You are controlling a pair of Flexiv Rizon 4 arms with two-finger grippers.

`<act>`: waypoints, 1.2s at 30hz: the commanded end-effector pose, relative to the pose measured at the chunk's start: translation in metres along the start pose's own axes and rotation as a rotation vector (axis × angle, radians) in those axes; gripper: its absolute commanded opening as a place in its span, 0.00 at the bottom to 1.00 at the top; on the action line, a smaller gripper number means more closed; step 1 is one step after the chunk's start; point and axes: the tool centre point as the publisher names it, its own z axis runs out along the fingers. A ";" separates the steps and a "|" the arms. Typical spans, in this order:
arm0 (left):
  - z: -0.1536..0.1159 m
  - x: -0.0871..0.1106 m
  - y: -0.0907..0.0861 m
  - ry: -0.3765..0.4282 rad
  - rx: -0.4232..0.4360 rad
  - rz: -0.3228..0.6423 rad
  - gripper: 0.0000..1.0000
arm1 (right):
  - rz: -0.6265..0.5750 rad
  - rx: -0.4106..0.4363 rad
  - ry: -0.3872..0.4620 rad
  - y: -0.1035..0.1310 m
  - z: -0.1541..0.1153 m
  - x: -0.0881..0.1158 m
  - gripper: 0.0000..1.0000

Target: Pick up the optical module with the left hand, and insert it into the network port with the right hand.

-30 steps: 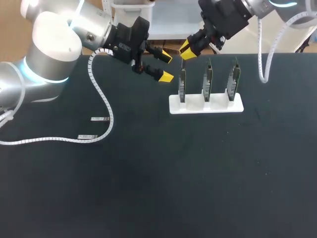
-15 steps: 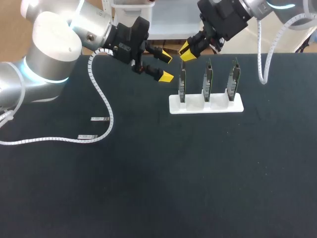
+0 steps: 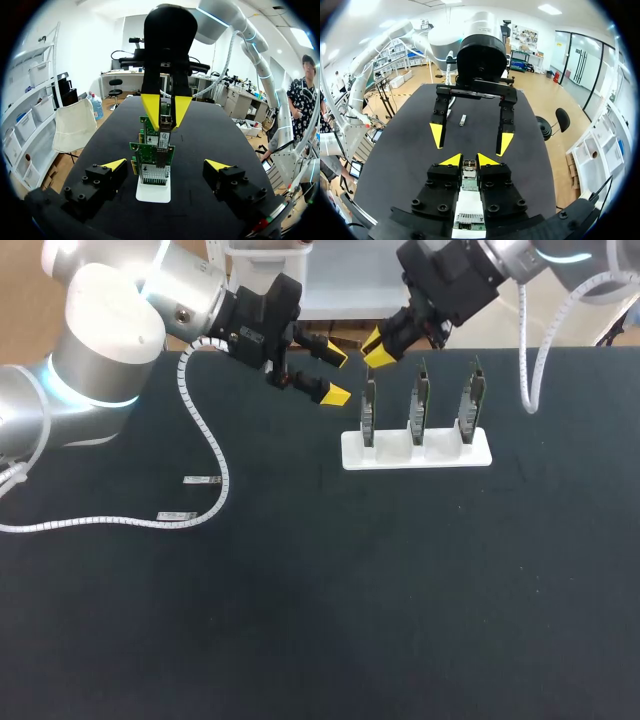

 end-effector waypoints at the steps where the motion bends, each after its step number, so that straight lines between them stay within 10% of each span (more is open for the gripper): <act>1: 0.000 0.000 0.002 0.002 0.004 0.001 1.00 | 0.003 -0.007 0.008 -0.001 0.002 0.002 0.00; 18: 0.000 0.000 0.002 0.002 0.004 0.001 1.00 | 0.003 -0.010 0.025 0.000 0.005 0.007 0.00; 19: 0.000 0.000 0.002 0.002 0.004 0.001 1.00 | -0.001 -0.008 0.026 0.001 0.004 0.005 1.00; 36: 0.000 0.000 0.002 0.002 0.004 0.001 1.00 | 0.070 0.015 -0.058 0.007 -0.019 0.002 1.00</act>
